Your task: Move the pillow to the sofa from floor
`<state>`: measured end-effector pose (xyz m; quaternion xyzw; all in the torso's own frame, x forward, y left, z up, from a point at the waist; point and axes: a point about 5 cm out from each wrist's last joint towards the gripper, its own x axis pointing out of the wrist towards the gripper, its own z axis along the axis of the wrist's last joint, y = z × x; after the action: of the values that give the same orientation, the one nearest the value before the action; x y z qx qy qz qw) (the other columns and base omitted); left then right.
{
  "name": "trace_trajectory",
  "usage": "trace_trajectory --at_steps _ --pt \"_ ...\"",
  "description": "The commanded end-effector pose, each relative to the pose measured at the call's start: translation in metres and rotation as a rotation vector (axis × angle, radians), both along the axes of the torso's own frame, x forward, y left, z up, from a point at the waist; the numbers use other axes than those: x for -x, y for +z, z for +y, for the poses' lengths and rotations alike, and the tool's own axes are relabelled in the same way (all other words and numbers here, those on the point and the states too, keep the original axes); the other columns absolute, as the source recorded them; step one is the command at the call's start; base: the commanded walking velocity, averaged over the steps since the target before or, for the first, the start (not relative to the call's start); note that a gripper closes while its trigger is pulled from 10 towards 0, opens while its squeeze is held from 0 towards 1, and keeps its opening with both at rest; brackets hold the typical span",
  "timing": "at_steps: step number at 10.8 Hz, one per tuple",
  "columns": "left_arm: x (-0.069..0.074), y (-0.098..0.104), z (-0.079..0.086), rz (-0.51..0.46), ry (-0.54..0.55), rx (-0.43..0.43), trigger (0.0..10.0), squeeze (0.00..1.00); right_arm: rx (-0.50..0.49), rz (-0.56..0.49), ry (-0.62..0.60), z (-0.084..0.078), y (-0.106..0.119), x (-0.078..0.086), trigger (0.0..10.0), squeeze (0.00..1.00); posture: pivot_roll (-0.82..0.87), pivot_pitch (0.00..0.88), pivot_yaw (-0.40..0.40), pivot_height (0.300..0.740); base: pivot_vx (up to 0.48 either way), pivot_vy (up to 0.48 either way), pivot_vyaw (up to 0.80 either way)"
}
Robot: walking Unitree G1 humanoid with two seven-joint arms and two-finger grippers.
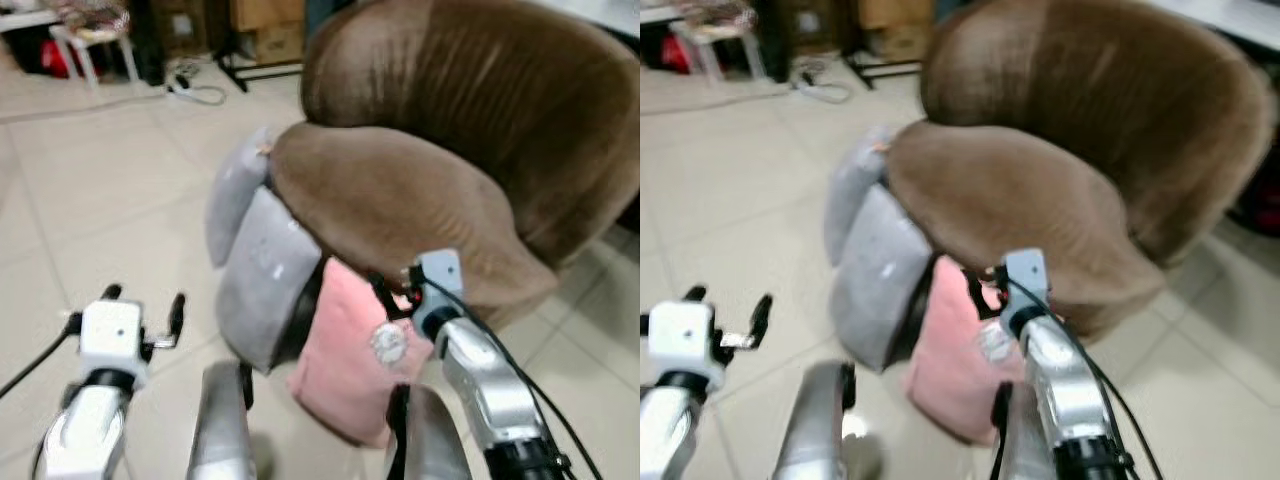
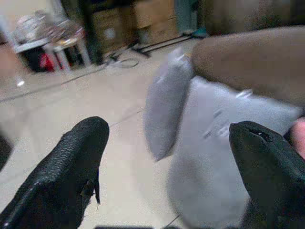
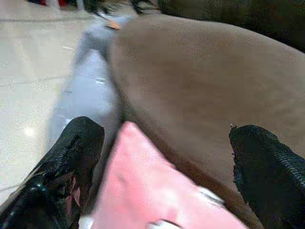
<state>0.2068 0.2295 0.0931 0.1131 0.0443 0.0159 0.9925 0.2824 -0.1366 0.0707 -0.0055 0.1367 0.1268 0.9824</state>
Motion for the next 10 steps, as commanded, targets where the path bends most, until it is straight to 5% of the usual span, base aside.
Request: trace_trajectory --at_steps 1,3,4,7,10 --pt "-0.001 0.0 -0.002 0.004 -0.005 -0.003 10.0 0.0 0.018 0.001 -0.038 -0.01 -0.001 -0.001 10.0 0.0 0.02 0.0 -0.068 0.486 0.0 0.0 0.0" --pt "0.0 -0.001 -0.004 0.021 -0.038 -0.017 10.0 0.0 0.013 -0.006 -0.037 -0.012 0.0 -0.004 10.0 0.0 0.02 0.0 -0.065 0.486 0.0 0.0 0.0" --pt "-0.001 -0.002 -0.005 0.027 -0.054 -0.021 10.0 0.0 0.009 -0.009 -0.042 -0.015 0.001 -0.005 10.0 1.0 0.02 0.0 -0.065 0.486 0.0 0.0 0.0" --pt "-0.004 -0.003 -0.008 0.044 -0.117 -0.024 10.0 0.0 -0.034 -0.049 0.068 -0.013 0.009 -0.015 10.0 1.0 0.02 0.0 -0.059 0.486 0.0 0.0 0.0" --pt "-0.01 -0.002 -0.008 0.059 -0.188 -0.035 10.0 0.0 -0.002 -0.008 0.034 -0.014 -0.002 -0.021 10.0 1.0 0.02 0.0 -0.049 0.486 0.0 0.0 0.0"
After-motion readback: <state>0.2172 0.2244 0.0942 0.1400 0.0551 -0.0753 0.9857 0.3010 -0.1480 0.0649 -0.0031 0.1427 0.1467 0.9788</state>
